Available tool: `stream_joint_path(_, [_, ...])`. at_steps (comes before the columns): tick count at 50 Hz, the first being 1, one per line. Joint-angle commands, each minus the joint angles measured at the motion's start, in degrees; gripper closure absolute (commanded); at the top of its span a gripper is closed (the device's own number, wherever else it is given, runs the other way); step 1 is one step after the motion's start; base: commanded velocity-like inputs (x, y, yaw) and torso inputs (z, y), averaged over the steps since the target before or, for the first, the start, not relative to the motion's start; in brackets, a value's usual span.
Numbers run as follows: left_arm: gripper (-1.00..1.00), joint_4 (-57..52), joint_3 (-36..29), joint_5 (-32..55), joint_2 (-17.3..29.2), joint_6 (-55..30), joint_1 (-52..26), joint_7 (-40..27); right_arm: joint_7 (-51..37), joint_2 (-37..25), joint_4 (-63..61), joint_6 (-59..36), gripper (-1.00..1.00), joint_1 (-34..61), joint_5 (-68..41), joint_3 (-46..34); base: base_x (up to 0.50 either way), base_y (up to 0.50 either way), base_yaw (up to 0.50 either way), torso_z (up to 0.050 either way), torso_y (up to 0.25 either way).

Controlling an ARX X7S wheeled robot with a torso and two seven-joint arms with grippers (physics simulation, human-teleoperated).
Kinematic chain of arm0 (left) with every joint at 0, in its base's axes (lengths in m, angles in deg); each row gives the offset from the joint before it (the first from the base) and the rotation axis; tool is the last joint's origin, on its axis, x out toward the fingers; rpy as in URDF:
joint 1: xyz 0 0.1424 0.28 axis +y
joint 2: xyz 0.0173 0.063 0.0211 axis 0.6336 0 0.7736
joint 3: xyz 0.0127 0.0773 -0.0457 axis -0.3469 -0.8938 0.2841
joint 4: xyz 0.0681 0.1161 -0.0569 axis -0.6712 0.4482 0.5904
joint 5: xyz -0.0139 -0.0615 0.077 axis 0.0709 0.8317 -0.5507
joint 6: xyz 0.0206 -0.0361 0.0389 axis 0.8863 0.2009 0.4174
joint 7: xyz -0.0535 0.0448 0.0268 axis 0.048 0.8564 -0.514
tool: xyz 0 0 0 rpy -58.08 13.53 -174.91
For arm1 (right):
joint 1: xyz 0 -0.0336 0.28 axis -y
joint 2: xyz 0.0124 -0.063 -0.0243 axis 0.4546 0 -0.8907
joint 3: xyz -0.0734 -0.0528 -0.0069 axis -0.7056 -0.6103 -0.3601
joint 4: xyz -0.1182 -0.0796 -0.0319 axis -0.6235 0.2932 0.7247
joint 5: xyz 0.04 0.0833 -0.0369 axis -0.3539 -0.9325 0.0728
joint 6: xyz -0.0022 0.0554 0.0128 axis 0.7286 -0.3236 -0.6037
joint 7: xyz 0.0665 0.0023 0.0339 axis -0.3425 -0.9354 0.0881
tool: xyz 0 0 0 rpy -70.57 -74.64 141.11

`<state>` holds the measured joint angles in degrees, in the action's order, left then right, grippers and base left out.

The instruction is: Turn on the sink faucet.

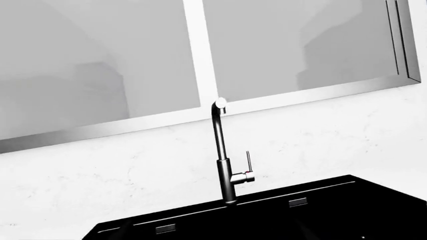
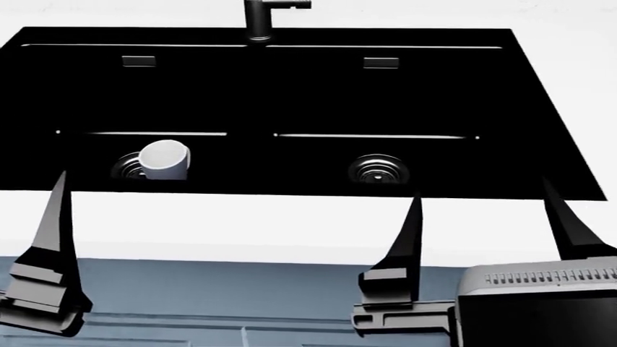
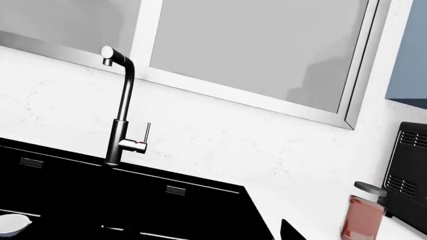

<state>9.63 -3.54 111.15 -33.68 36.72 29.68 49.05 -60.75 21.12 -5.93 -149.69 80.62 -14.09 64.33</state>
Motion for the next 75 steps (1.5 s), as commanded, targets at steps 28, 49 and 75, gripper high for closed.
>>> stream_joint_path(28, [-1.00,3.0,3.2,14.5,2.6,-10.8,-15.3,-4.9,-21.3,-11.2,-1.4,-13.3,-1.00,18.6,-27.5,-4.0,0.20,0.09,0.00,0.050,0.113])
stream_joint_path(49, [-1.00,3.1,4.0,14.0,4.0,-7.5,-12.6,-4.4,-26.4,-13.3,-0.4,-13.3,-1.00,22.3,-33.7,-6.5,0.50,0.00,0.00,0.050,0.113])
stream_joint_path(75, [-1.00,3.1,3.9,14.8,5.0,-6.3,-12.0,-5.1,-28.8,-14.3,0.8,-12.0,-1.00,23.7,-36.0,-8.5,0.50,0.00,0.00,0.050,0.113])
